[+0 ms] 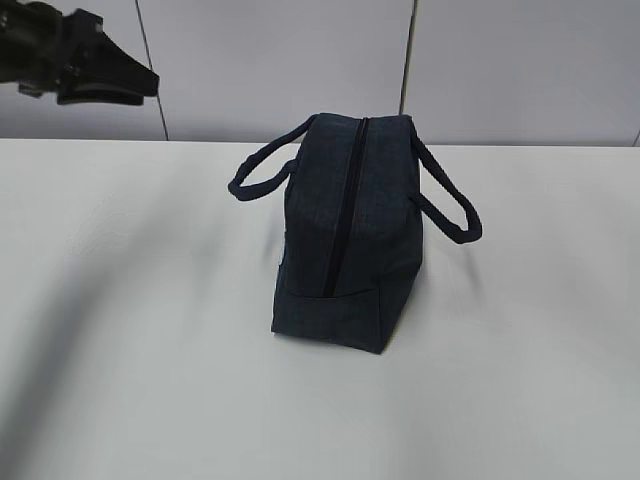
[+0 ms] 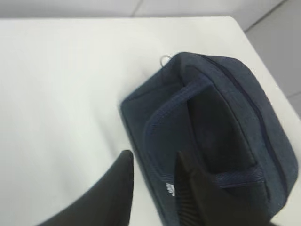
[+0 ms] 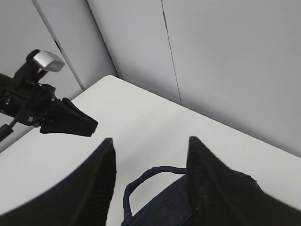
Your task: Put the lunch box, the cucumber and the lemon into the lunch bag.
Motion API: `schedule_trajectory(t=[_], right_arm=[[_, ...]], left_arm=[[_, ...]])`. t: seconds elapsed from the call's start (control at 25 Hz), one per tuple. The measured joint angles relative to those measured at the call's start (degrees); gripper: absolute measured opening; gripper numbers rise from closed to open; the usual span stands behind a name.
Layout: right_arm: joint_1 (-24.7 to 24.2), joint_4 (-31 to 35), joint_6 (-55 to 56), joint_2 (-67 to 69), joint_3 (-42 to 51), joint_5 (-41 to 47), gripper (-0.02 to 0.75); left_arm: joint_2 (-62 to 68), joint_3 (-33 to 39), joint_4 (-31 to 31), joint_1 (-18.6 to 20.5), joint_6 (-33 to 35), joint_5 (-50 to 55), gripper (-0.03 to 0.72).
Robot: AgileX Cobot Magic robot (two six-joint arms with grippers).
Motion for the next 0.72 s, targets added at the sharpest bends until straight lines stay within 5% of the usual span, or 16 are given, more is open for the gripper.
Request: schedule_trajectory(t=[0.36, 0.72], right_arm=[[0.0, -2.8, 4.53, -5.34, 0.0, -0.1, 0.37], [0.0, -31.43, 26.39, -14.94, 0.0, 6.36, 0.37]], left_arm=[[-14.07, 0.0, 20.02, 0.31, -3.69, -7.99, 0.195], [-27.78, 0.0, 42.74, 0.31, -18.94, -4.88, 0.195]])
